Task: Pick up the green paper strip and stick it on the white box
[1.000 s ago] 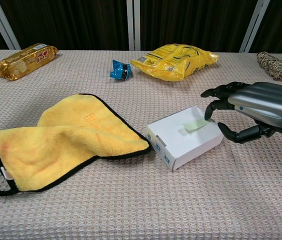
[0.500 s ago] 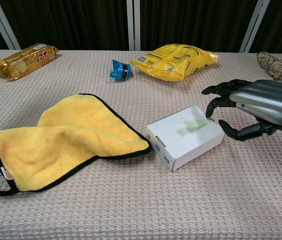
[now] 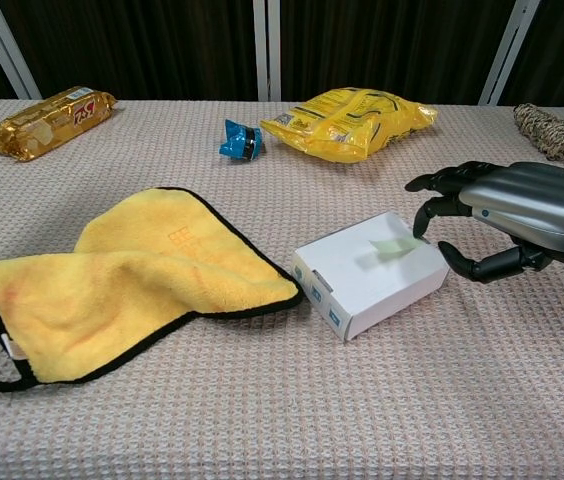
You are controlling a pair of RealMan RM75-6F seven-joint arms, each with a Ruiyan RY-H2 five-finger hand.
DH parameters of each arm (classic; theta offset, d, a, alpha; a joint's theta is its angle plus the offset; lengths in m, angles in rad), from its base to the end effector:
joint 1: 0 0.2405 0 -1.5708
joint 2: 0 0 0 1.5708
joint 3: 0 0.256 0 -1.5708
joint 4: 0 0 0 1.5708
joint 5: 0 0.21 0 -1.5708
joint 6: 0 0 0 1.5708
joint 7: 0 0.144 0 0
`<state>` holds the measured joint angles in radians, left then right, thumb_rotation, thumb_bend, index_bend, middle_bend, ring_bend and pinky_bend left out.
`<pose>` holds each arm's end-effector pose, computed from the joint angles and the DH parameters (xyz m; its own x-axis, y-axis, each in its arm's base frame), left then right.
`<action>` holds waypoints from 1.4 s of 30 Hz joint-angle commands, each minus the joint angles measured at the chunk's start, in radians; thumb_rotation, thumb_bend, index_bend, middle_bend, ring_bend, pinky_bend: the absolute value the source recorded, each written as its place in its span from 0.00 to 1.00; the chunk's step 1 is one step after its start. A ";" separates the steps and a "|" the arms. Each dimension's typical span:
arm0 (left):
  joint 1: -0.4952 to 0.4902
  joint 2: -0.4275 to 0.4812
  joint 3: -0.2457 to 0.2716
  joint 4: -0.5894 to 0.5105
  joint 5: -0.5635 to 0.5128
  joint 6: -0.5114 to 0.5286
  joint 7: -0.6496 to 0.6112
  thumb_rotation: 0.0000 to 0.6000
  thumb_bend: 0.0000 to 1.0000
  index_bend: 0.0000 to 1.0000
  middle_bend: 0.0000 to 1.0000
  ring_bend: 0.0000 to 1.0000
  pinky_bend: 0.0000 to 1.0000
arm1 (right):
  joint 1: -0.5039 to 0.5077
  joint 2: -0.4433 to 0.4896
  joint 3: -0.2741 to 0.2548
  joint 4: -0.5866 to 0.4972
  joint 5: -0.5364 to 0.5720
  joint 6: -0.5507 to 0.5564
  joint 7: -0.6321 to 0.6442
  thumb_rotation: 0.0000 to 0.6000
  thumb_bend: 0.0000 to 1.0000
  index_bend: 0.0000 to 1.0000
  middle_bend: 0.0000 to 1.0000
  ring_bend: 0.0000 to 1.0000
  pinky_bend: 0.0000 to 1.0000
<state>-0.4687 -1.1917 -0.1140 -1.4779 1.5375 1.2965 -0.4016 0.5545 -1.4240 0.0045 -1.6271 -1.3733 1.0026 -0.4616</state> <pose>-0.2362 0.3054 0.1317 0.1080 0.0911 0.9900 0.9317 -0.3567 -0.0688 -0.1941 -0.2618 -0.0057 0.6409 -0.2574 0.7231 -0.7238 -0.5163 0.4577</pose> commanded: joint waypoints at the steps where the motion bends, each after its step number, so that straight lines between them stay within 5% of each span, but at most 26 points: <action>1: 0.000 0.000 0.000 0.000 0.000 0.000 0.000 1.00 0.04 0.25 0.23 0.18 0.21 | 0.000 0.001 0.002 -0.002 -0.006 0.005 0.004 0.41 0.62 0.30 0.00 0.00 0.00; 42: -0.004 0.001 -0.001 -0.001 -0.001 -0.006 0.003 1.00 0.04 0.25 0.23 0.18 0.21 | 0.003 -0.009 -0.001 0.023 -0.006 -0.007 0.024 0.41 0.62 0.30 0.00 0.00 0.00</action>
<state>-0.4730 -1.1909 -0.1148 -1.4787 1.5364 1.2908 -0.3990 0.5570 -1.4331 0.0033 -1.6041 -1.3789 0.9960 -0.4372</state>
